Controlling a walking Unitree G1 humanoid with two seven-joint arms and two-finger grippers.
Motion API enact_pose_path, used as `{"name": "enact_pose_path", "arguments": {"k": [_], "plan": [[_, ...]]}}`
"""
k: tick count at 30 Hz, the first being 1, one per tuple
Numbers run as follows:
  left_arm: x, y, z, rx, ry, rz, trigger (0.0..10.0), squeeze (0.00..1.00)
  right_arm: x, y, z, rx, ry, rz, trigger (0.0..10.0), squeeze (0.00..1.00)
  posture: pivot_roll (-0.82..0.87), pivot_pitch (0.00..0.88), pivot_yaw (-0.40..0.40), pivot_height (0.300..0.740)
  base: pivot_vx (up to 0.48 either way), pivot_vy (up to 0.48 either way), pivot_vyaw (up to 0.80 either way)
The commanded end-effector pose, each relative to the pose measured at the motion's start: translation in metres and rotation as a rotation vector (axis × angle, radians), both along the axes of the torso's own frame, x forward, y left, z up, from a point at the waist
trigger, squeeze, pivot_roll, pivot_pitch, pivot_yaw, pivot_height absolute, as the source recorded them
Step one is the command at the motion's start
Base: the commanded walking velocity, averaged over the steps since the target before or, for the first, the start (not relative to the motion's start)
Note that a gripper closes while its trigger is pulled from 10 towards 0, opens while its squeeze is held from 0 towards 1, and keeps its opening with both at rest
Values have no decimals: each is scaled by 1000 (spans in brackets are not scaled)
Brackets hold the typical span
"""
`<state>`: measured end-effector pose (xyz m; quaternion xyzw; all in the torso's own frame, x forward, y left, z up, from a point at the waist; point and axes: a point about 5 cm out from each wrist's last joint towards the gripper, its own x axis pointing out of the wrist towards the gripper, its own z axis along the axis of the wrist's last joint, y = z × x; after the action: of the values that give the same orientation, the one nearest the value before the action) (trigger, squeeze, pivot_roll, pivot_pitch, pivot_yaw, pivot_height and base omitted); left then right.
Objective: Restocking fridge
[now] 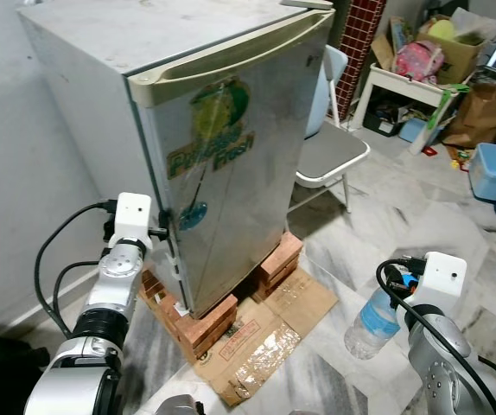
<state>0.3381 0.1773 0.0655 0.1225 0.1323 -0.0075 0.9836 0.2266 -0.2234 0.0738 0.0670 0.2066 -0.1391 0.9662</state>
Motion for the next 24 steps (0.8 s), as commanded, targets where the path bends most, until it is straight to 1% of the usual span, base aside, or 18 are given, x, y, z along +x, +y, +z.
{"name": "enact_pose_path", "arguments": {"k": [1, 2, 4, 6, 8, 9, 10, 11, 13, 15, 17, 20, 22, 24], "plan": [[6, -22, 7, 23, -22, -111, 10000, 0, 2, 0, 7, -8, -29, -6, 10000, 0, -49, 0, -24, 740, 0, 0, 0], [4, -37, 6, 59, -28, -219, 10000, 0, 1, -1, 6, -8, -26, -7, 10000, 0, -50, 0, -22, 740, 0, 0, 0], [-1, -54, 5, 66, -30, -347, 10000, 0, 1, -1, 6, -7, -25, -9, 10000, 0, -50, 0, -20, 740, 0, 0, 0], [-20, -90, 3, 60, -33, -642, 10000, 0, -1, -1, 5, -5, -21, -18, 10000, 0, -49, 0, -19, 740, 0, 0, 0], [-29, -102, 3, 50, -36, -740, 10000, 0, -1, -1, 5, -5, -21, -20, 10000, 0, -48, 0, -18, 740, 0, 0, 0], [-31, -105, 4, 47, -40, -768, 10000, 0, -1, -1, 5, -5, -21, -20, 10000, 0, -47, 0, -18, 740, 0, 0, 0], [-40, -118, 7, 41, -60, -847, 10000, 0, -2, -2, 6, -19, -21, -37, 10000, 0, -46, 0, -18, 740, 0, 0, 0], [-40, -118, 7, 41, -60, -847, 10000, 0, -2, -2, 6, -19, -21, -37, 10000, 0, -46, 0, -18, 740, 0, 0, 0], [-43, -126, 10, 29, -79, -873, 10000, 0, -3, -6, 5, -43, -6, -61, 10000, 0, -46, 0, -16, 740, 0, 0, 0], [-45, -129, 13, 18, -87, -882, 10000, 0, -5, -9, 4, -54, 7, -82, 10000, 0, -47, 0, -16, 740, 0, 0, -225], [-49, -135, 20, -40, -103, -908, 10000, 0, -9, -15, 1, -56, 30, -131, 10000, 0, -49, 0, -13, 740, 0, 0, -781], [-49, -136, 23, -68, -116, -904, 10000, 0, -11, -19, -1, -73, 42, -149, 10000, 0, -50, 0, -11, 740, 0, 0, -781], [-50, -135, 23, -56, -120, -904, 10000, 0, -13, -22, -2, -86, 56, -172, 10000, 0, -51, 0, -8, 740, 0, -122, -725], [-50, -134, 24, -54, -117, -910, 10000, 0, -17, -26, 0, -118, 75, -209, 10000, 0, -51, 0, -5, 740, 0, -251, -213]]}}
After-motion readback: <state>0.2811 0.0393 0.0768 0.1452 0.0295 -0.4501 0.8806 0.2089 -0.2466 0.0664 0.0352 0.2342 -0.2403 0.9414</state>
